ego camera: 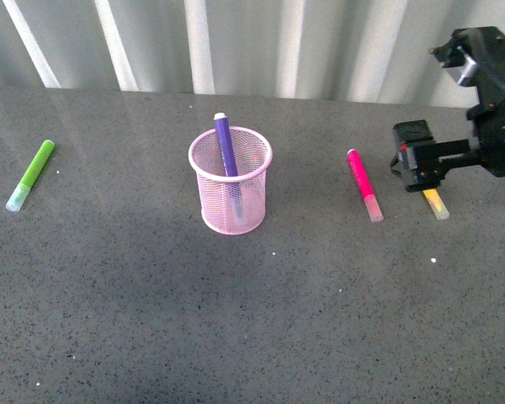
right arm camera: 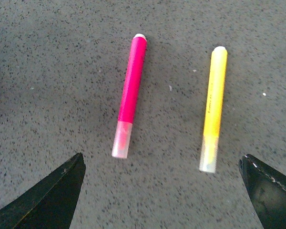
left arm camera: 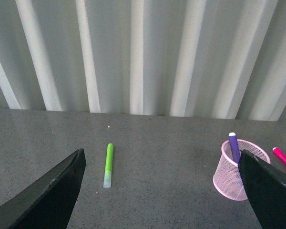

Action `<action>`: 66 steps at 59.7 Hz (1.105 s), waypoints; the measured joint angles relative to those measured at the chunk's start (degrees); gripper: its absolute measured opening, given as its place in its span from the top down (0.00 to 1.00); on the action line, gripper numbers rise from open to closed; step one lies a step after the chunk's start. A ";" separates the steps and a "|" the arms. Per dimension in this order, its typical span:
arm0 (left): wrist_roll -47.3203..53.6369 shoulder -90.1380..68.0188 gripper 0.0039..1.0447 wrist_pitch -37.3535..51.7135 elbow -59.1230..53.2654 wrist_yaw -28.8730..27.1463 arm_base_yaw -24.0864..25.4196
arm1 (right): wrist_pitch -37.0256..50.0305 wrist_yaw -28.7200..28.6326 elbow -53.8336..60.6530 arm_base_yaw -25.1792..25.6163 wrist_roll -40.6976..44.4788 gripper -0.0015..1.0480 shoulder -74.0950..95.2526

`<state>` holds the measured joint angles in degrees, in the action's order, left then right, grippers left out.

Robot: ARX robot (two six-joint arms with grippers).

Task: Insert purple and pink pens into pink cup

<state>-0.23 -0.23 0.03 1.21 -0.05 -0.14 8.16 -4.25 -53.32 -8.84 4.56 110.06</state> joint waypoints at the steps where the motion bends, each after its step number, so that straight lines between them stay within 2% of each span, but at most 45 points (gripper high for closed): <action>1: 0.00 0.00 0.06 0.00 0.00 0.02 0.00 | 0.00 0.22 -0.92 -0.31 -0.20 0.07 1.01; 12: 0.00 0.00 0.06 0.00 0.00 0.02 0.00 | 0.76 2.67 -9.07 -2.14 -0.74 0.07 9.35; 35: 0.02 0.00 0.06 0.00 0.00 0.00 0.00 | -4.59 3.98 -25.03 -2.75 -2.51 0.07 21.92; 66: 0.02 0.00 0.06 0.00 0.00 0.00 0.00 | -5.88 4.02 -33.42 -3.65 -4.44 0.07 30.77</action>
<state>-0.21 -0.23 0.03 1.21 -0.05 -0.14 2.28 -0.23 -86.74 -12.49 0.12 140.84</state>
